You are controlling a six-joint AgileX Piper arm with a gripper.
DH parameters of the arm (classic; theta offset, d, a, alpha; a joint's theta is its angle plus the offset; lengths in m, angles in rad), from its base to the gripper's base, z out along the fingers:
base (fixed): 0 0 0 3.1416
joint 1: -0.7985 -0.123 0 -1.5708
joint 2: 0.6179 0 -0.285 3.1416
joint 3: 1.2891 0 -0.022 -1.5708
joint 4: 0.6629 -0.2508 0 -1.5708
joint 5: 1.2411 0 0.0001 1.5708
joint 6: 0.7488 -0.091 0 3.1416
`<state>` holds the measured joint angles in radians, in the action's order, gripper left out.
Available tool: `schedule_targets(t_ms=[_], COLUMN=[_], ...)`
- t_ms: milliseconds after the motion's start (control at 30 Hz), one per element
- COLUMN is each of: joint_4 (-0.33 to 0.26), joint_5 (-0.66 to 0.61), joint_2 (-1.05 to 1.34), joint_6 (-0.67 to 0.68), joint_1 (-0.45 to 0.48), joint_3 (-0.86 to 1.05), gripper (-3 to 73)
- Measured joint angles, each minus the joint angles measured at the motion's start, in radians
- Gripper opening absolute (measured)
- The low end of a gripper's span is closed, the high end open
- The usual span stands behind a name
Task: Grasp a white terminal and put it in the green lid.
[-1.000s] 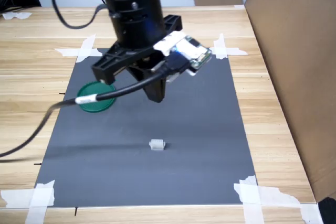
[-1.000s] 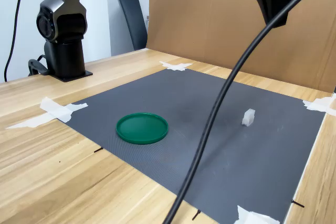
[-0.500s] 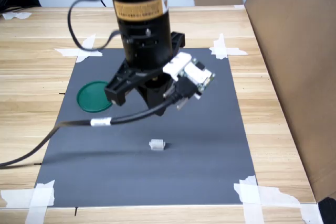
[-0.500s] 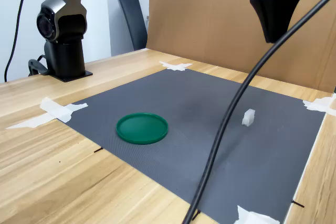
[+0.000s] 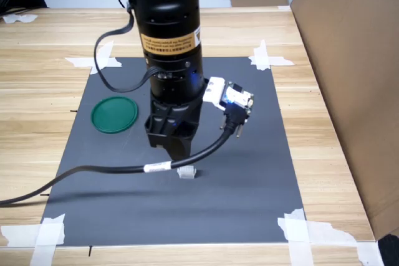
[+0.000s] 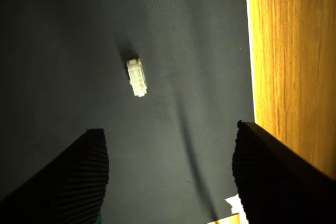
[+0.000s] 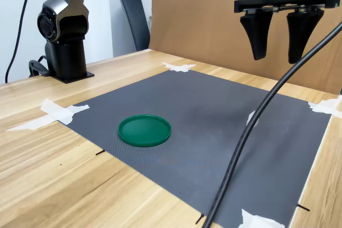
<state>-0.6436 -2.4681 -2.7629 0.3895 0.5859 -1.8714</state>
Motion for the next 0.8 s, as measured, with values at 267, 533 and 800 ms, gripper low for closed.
schedule_targets(t_ms=[267, 533, 800], joint_4=[-0.001, 0.024, 0.045], joint_5=[0.001, 0.035, 0.066], joint_2=[0.000, -0.006, -0.068], joint_6=[0.131, 0.110, -0.114], joint_1=[-0.007, -0.010, -0.010], joint_3=[0.075, 0.122, 0.122], gripper=[59.7, 59.5, 58.5])
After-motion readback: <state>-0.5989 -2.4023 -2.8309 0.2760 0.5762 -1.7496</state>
